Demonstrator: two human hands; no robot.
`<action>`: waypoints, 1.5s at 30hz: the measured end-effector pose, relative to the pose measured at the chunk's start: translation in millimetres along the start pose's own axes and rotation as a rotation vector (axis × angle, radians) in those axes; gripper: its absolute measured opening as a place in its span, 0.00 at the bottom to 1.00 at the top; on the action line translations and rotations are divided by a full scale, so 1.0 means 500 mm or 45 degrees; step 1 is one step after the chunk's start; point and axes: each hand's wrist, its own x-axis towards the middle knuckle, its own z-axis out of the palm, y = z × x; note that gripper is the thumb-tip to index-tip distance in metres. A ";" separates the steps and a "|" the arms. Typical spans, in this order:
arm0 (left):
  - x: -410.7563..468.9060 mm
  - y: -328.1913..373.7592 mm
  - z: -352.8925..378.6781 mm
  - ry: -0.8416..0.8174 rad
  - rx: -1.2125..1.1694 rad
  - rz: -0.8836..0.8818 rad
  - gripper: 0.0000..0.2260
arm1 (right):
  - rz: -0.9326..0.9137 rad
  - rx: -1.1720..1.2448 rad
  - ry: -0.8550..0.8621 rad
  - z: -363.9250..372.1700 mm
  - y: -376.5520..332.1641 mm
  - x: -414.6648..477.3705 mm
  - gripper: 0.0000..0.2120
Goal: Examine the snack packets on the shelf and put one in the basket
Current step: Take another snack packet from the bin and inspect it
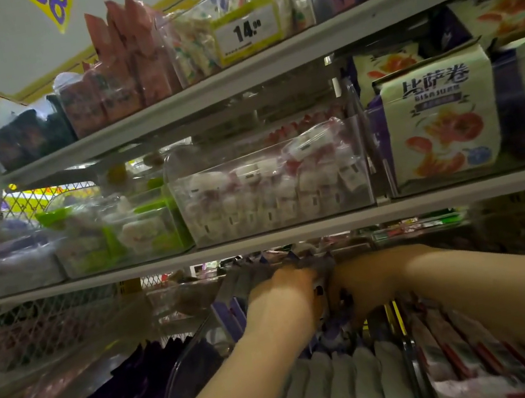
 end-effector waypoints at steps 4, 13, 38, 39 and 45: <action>0.021 0.020 0.020 -0.053 0.322 0.078 0.18 | -0.019 0.028 0.118 -0.005 0.005 -0.006 0.12; 0.046 0.019 0.043 0.087 0.548 0.171 0.13 | 0.009 -0.087 0.415 -0.007 0.004 -0.001 0.11; 0.037 -0.023 0.066 -0.085 0.662 0.367 0.30 | 0.059 -0.055 0.282 -0.009 -0.001 0.003 0.15; 0.039 -0.027 0.061 -0.139 0.665 0.390 0.28 | 0.060 -0.060 0.273 -0.006 -0.004 0.004 0.15; 0.040 -0.060 0.032 -0.290 0.316 0.421 0.12 | 0.084 -0.096 0.207 0.007 -0.019 0.021 0.18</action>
